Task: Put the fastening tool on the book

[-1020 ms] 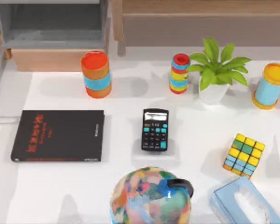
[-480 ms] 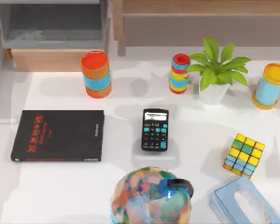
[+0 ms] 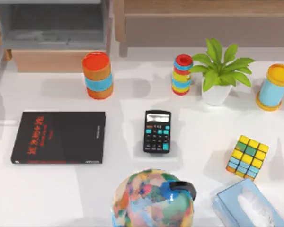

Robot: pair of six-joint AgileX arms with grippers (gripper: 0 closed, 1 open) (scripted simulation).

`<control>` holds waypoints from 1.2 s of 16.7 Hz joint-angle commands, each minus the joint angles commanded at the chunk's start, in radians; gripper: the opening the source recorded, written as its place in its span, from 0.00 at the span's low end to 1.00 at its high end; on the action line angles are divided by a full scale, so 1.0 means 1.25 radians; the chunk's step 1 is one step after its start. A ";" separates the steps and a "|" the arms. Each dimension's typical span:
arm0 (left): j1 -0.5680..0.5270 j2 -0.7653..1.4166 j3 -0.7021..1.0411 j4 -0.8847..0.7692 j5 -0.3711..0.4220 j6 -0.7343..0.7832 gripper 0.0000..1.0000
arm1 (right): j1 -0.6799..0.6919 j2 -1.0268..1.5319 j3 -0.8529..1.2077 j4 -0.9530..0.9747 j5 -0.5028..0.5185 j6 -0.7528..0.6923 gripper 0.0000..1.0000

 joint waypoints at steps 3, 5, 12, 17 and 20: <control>0.010 0.113 0.081 -0.009 0.009 0.007 1.00 | 0.000 0.000 0.000 0.000 0.000 0.000 1.00; 0.007 0.147 0.105 -0.003 0.012 0.009 1.00 | 0.000 0.000 0.000 0.000 0.000 0.000 1.00; 0.006 0.155 0.106 0.000 0.012 0.009 1.00 | 0.000 0.000 0.000 0.000 0.000 0.000 1.00; 0.006 0.136 0.068 0.023 0.012 0.010 1.00 | 0.000 0.000 0.000 0.000 0.000 0.000 1.00; 0.008 0.118 0.032 0.041 0.012 0.011 1.00 | 0.000 0.000 0.000 0.000 0.000 0.000 1.00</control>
